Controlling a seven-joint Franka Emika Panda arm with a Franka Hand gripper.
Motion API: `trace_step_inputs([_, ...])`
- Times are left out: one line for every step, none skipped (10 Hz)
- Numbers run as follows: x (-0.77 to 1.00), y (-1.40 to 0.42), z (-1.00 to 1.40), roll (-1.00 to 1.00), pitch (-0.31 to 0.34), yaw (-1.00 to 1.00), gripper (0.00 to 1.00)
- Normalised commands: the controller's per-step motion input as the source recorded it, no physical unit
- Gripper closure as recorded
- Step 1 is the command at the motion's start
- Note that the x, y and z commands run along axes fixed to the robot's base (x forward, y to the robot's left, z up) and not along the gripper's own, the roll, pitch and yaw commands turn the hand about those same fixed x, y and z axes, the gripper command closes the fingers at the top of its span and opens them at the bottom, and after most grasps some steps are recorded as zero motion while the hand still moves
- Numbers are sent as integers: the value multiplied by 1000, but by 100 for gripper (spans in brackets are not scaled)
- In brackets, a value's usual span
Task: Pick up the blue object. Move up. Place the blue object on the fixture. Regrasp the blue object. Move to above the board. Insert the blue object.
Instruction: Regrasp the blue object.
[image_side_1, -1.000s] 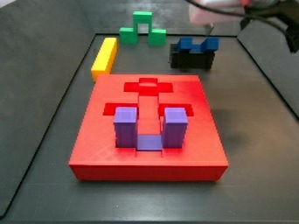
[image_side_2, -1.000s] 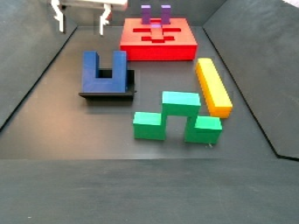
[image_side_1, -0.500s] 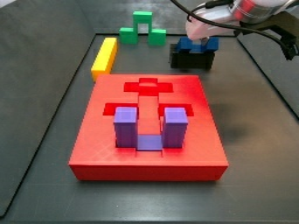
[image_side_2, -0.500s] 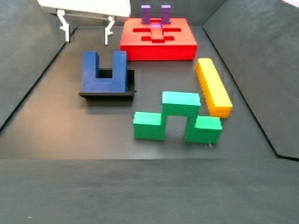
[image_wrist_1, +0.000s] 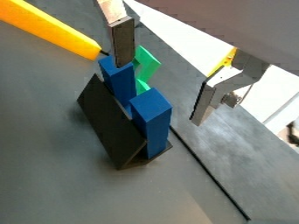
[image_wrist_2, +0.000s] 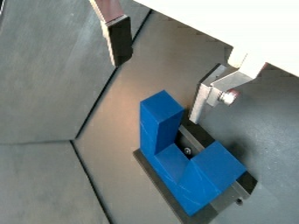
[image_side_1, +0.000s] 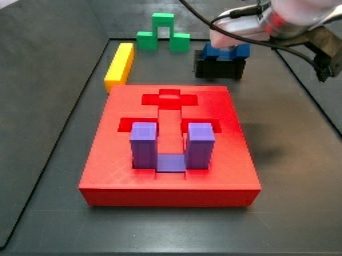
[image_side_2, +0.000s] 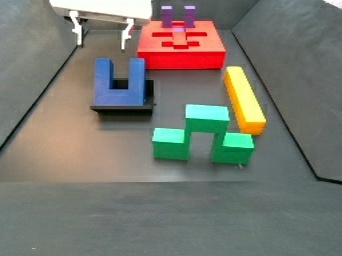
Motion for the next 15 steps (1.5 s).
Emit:
trace_step_inputs([626, 0, -200, 63, 100, -117, 0])
trace_step_inputs([417, 163, -274, 57, 83, 0, 0])
trace_step_inputs([217, 291, -243, 49, 66, 0, 0])
trace_step_inputs([286, 286, -217, 46, 46, 11, 0])
trace_step_inputs([349, 240, -200, 49, 23, 37, 0])
trace_step_inputs([331, 217, -200, 100, 11, 31, 0])
trace_step_inputs([294, 231, -209, 169, 14, 14, 0])
trace_step_inputs([271, 226, -220, 189, 6, 14, 0])
trace_step_inputs([180, 111, -200, 197, 0, 14, 0])
trace_step_inputs([94, 0, -117, 106, 0, 0, 0])
trace_step_inputs([0, 0, -20, 0, 0, 0, 0])
trace_step_inputs([0, 0, -26, 0, 0, 0, 0])
trace_step_inputs([0, -17, 0, 0, 0, 0, 0])
trace_step_inputs([20, 0, -223, 100, 0, 0, 0])
trace_step_inputs([3, 0, -43, 120, 0, 0, 0])
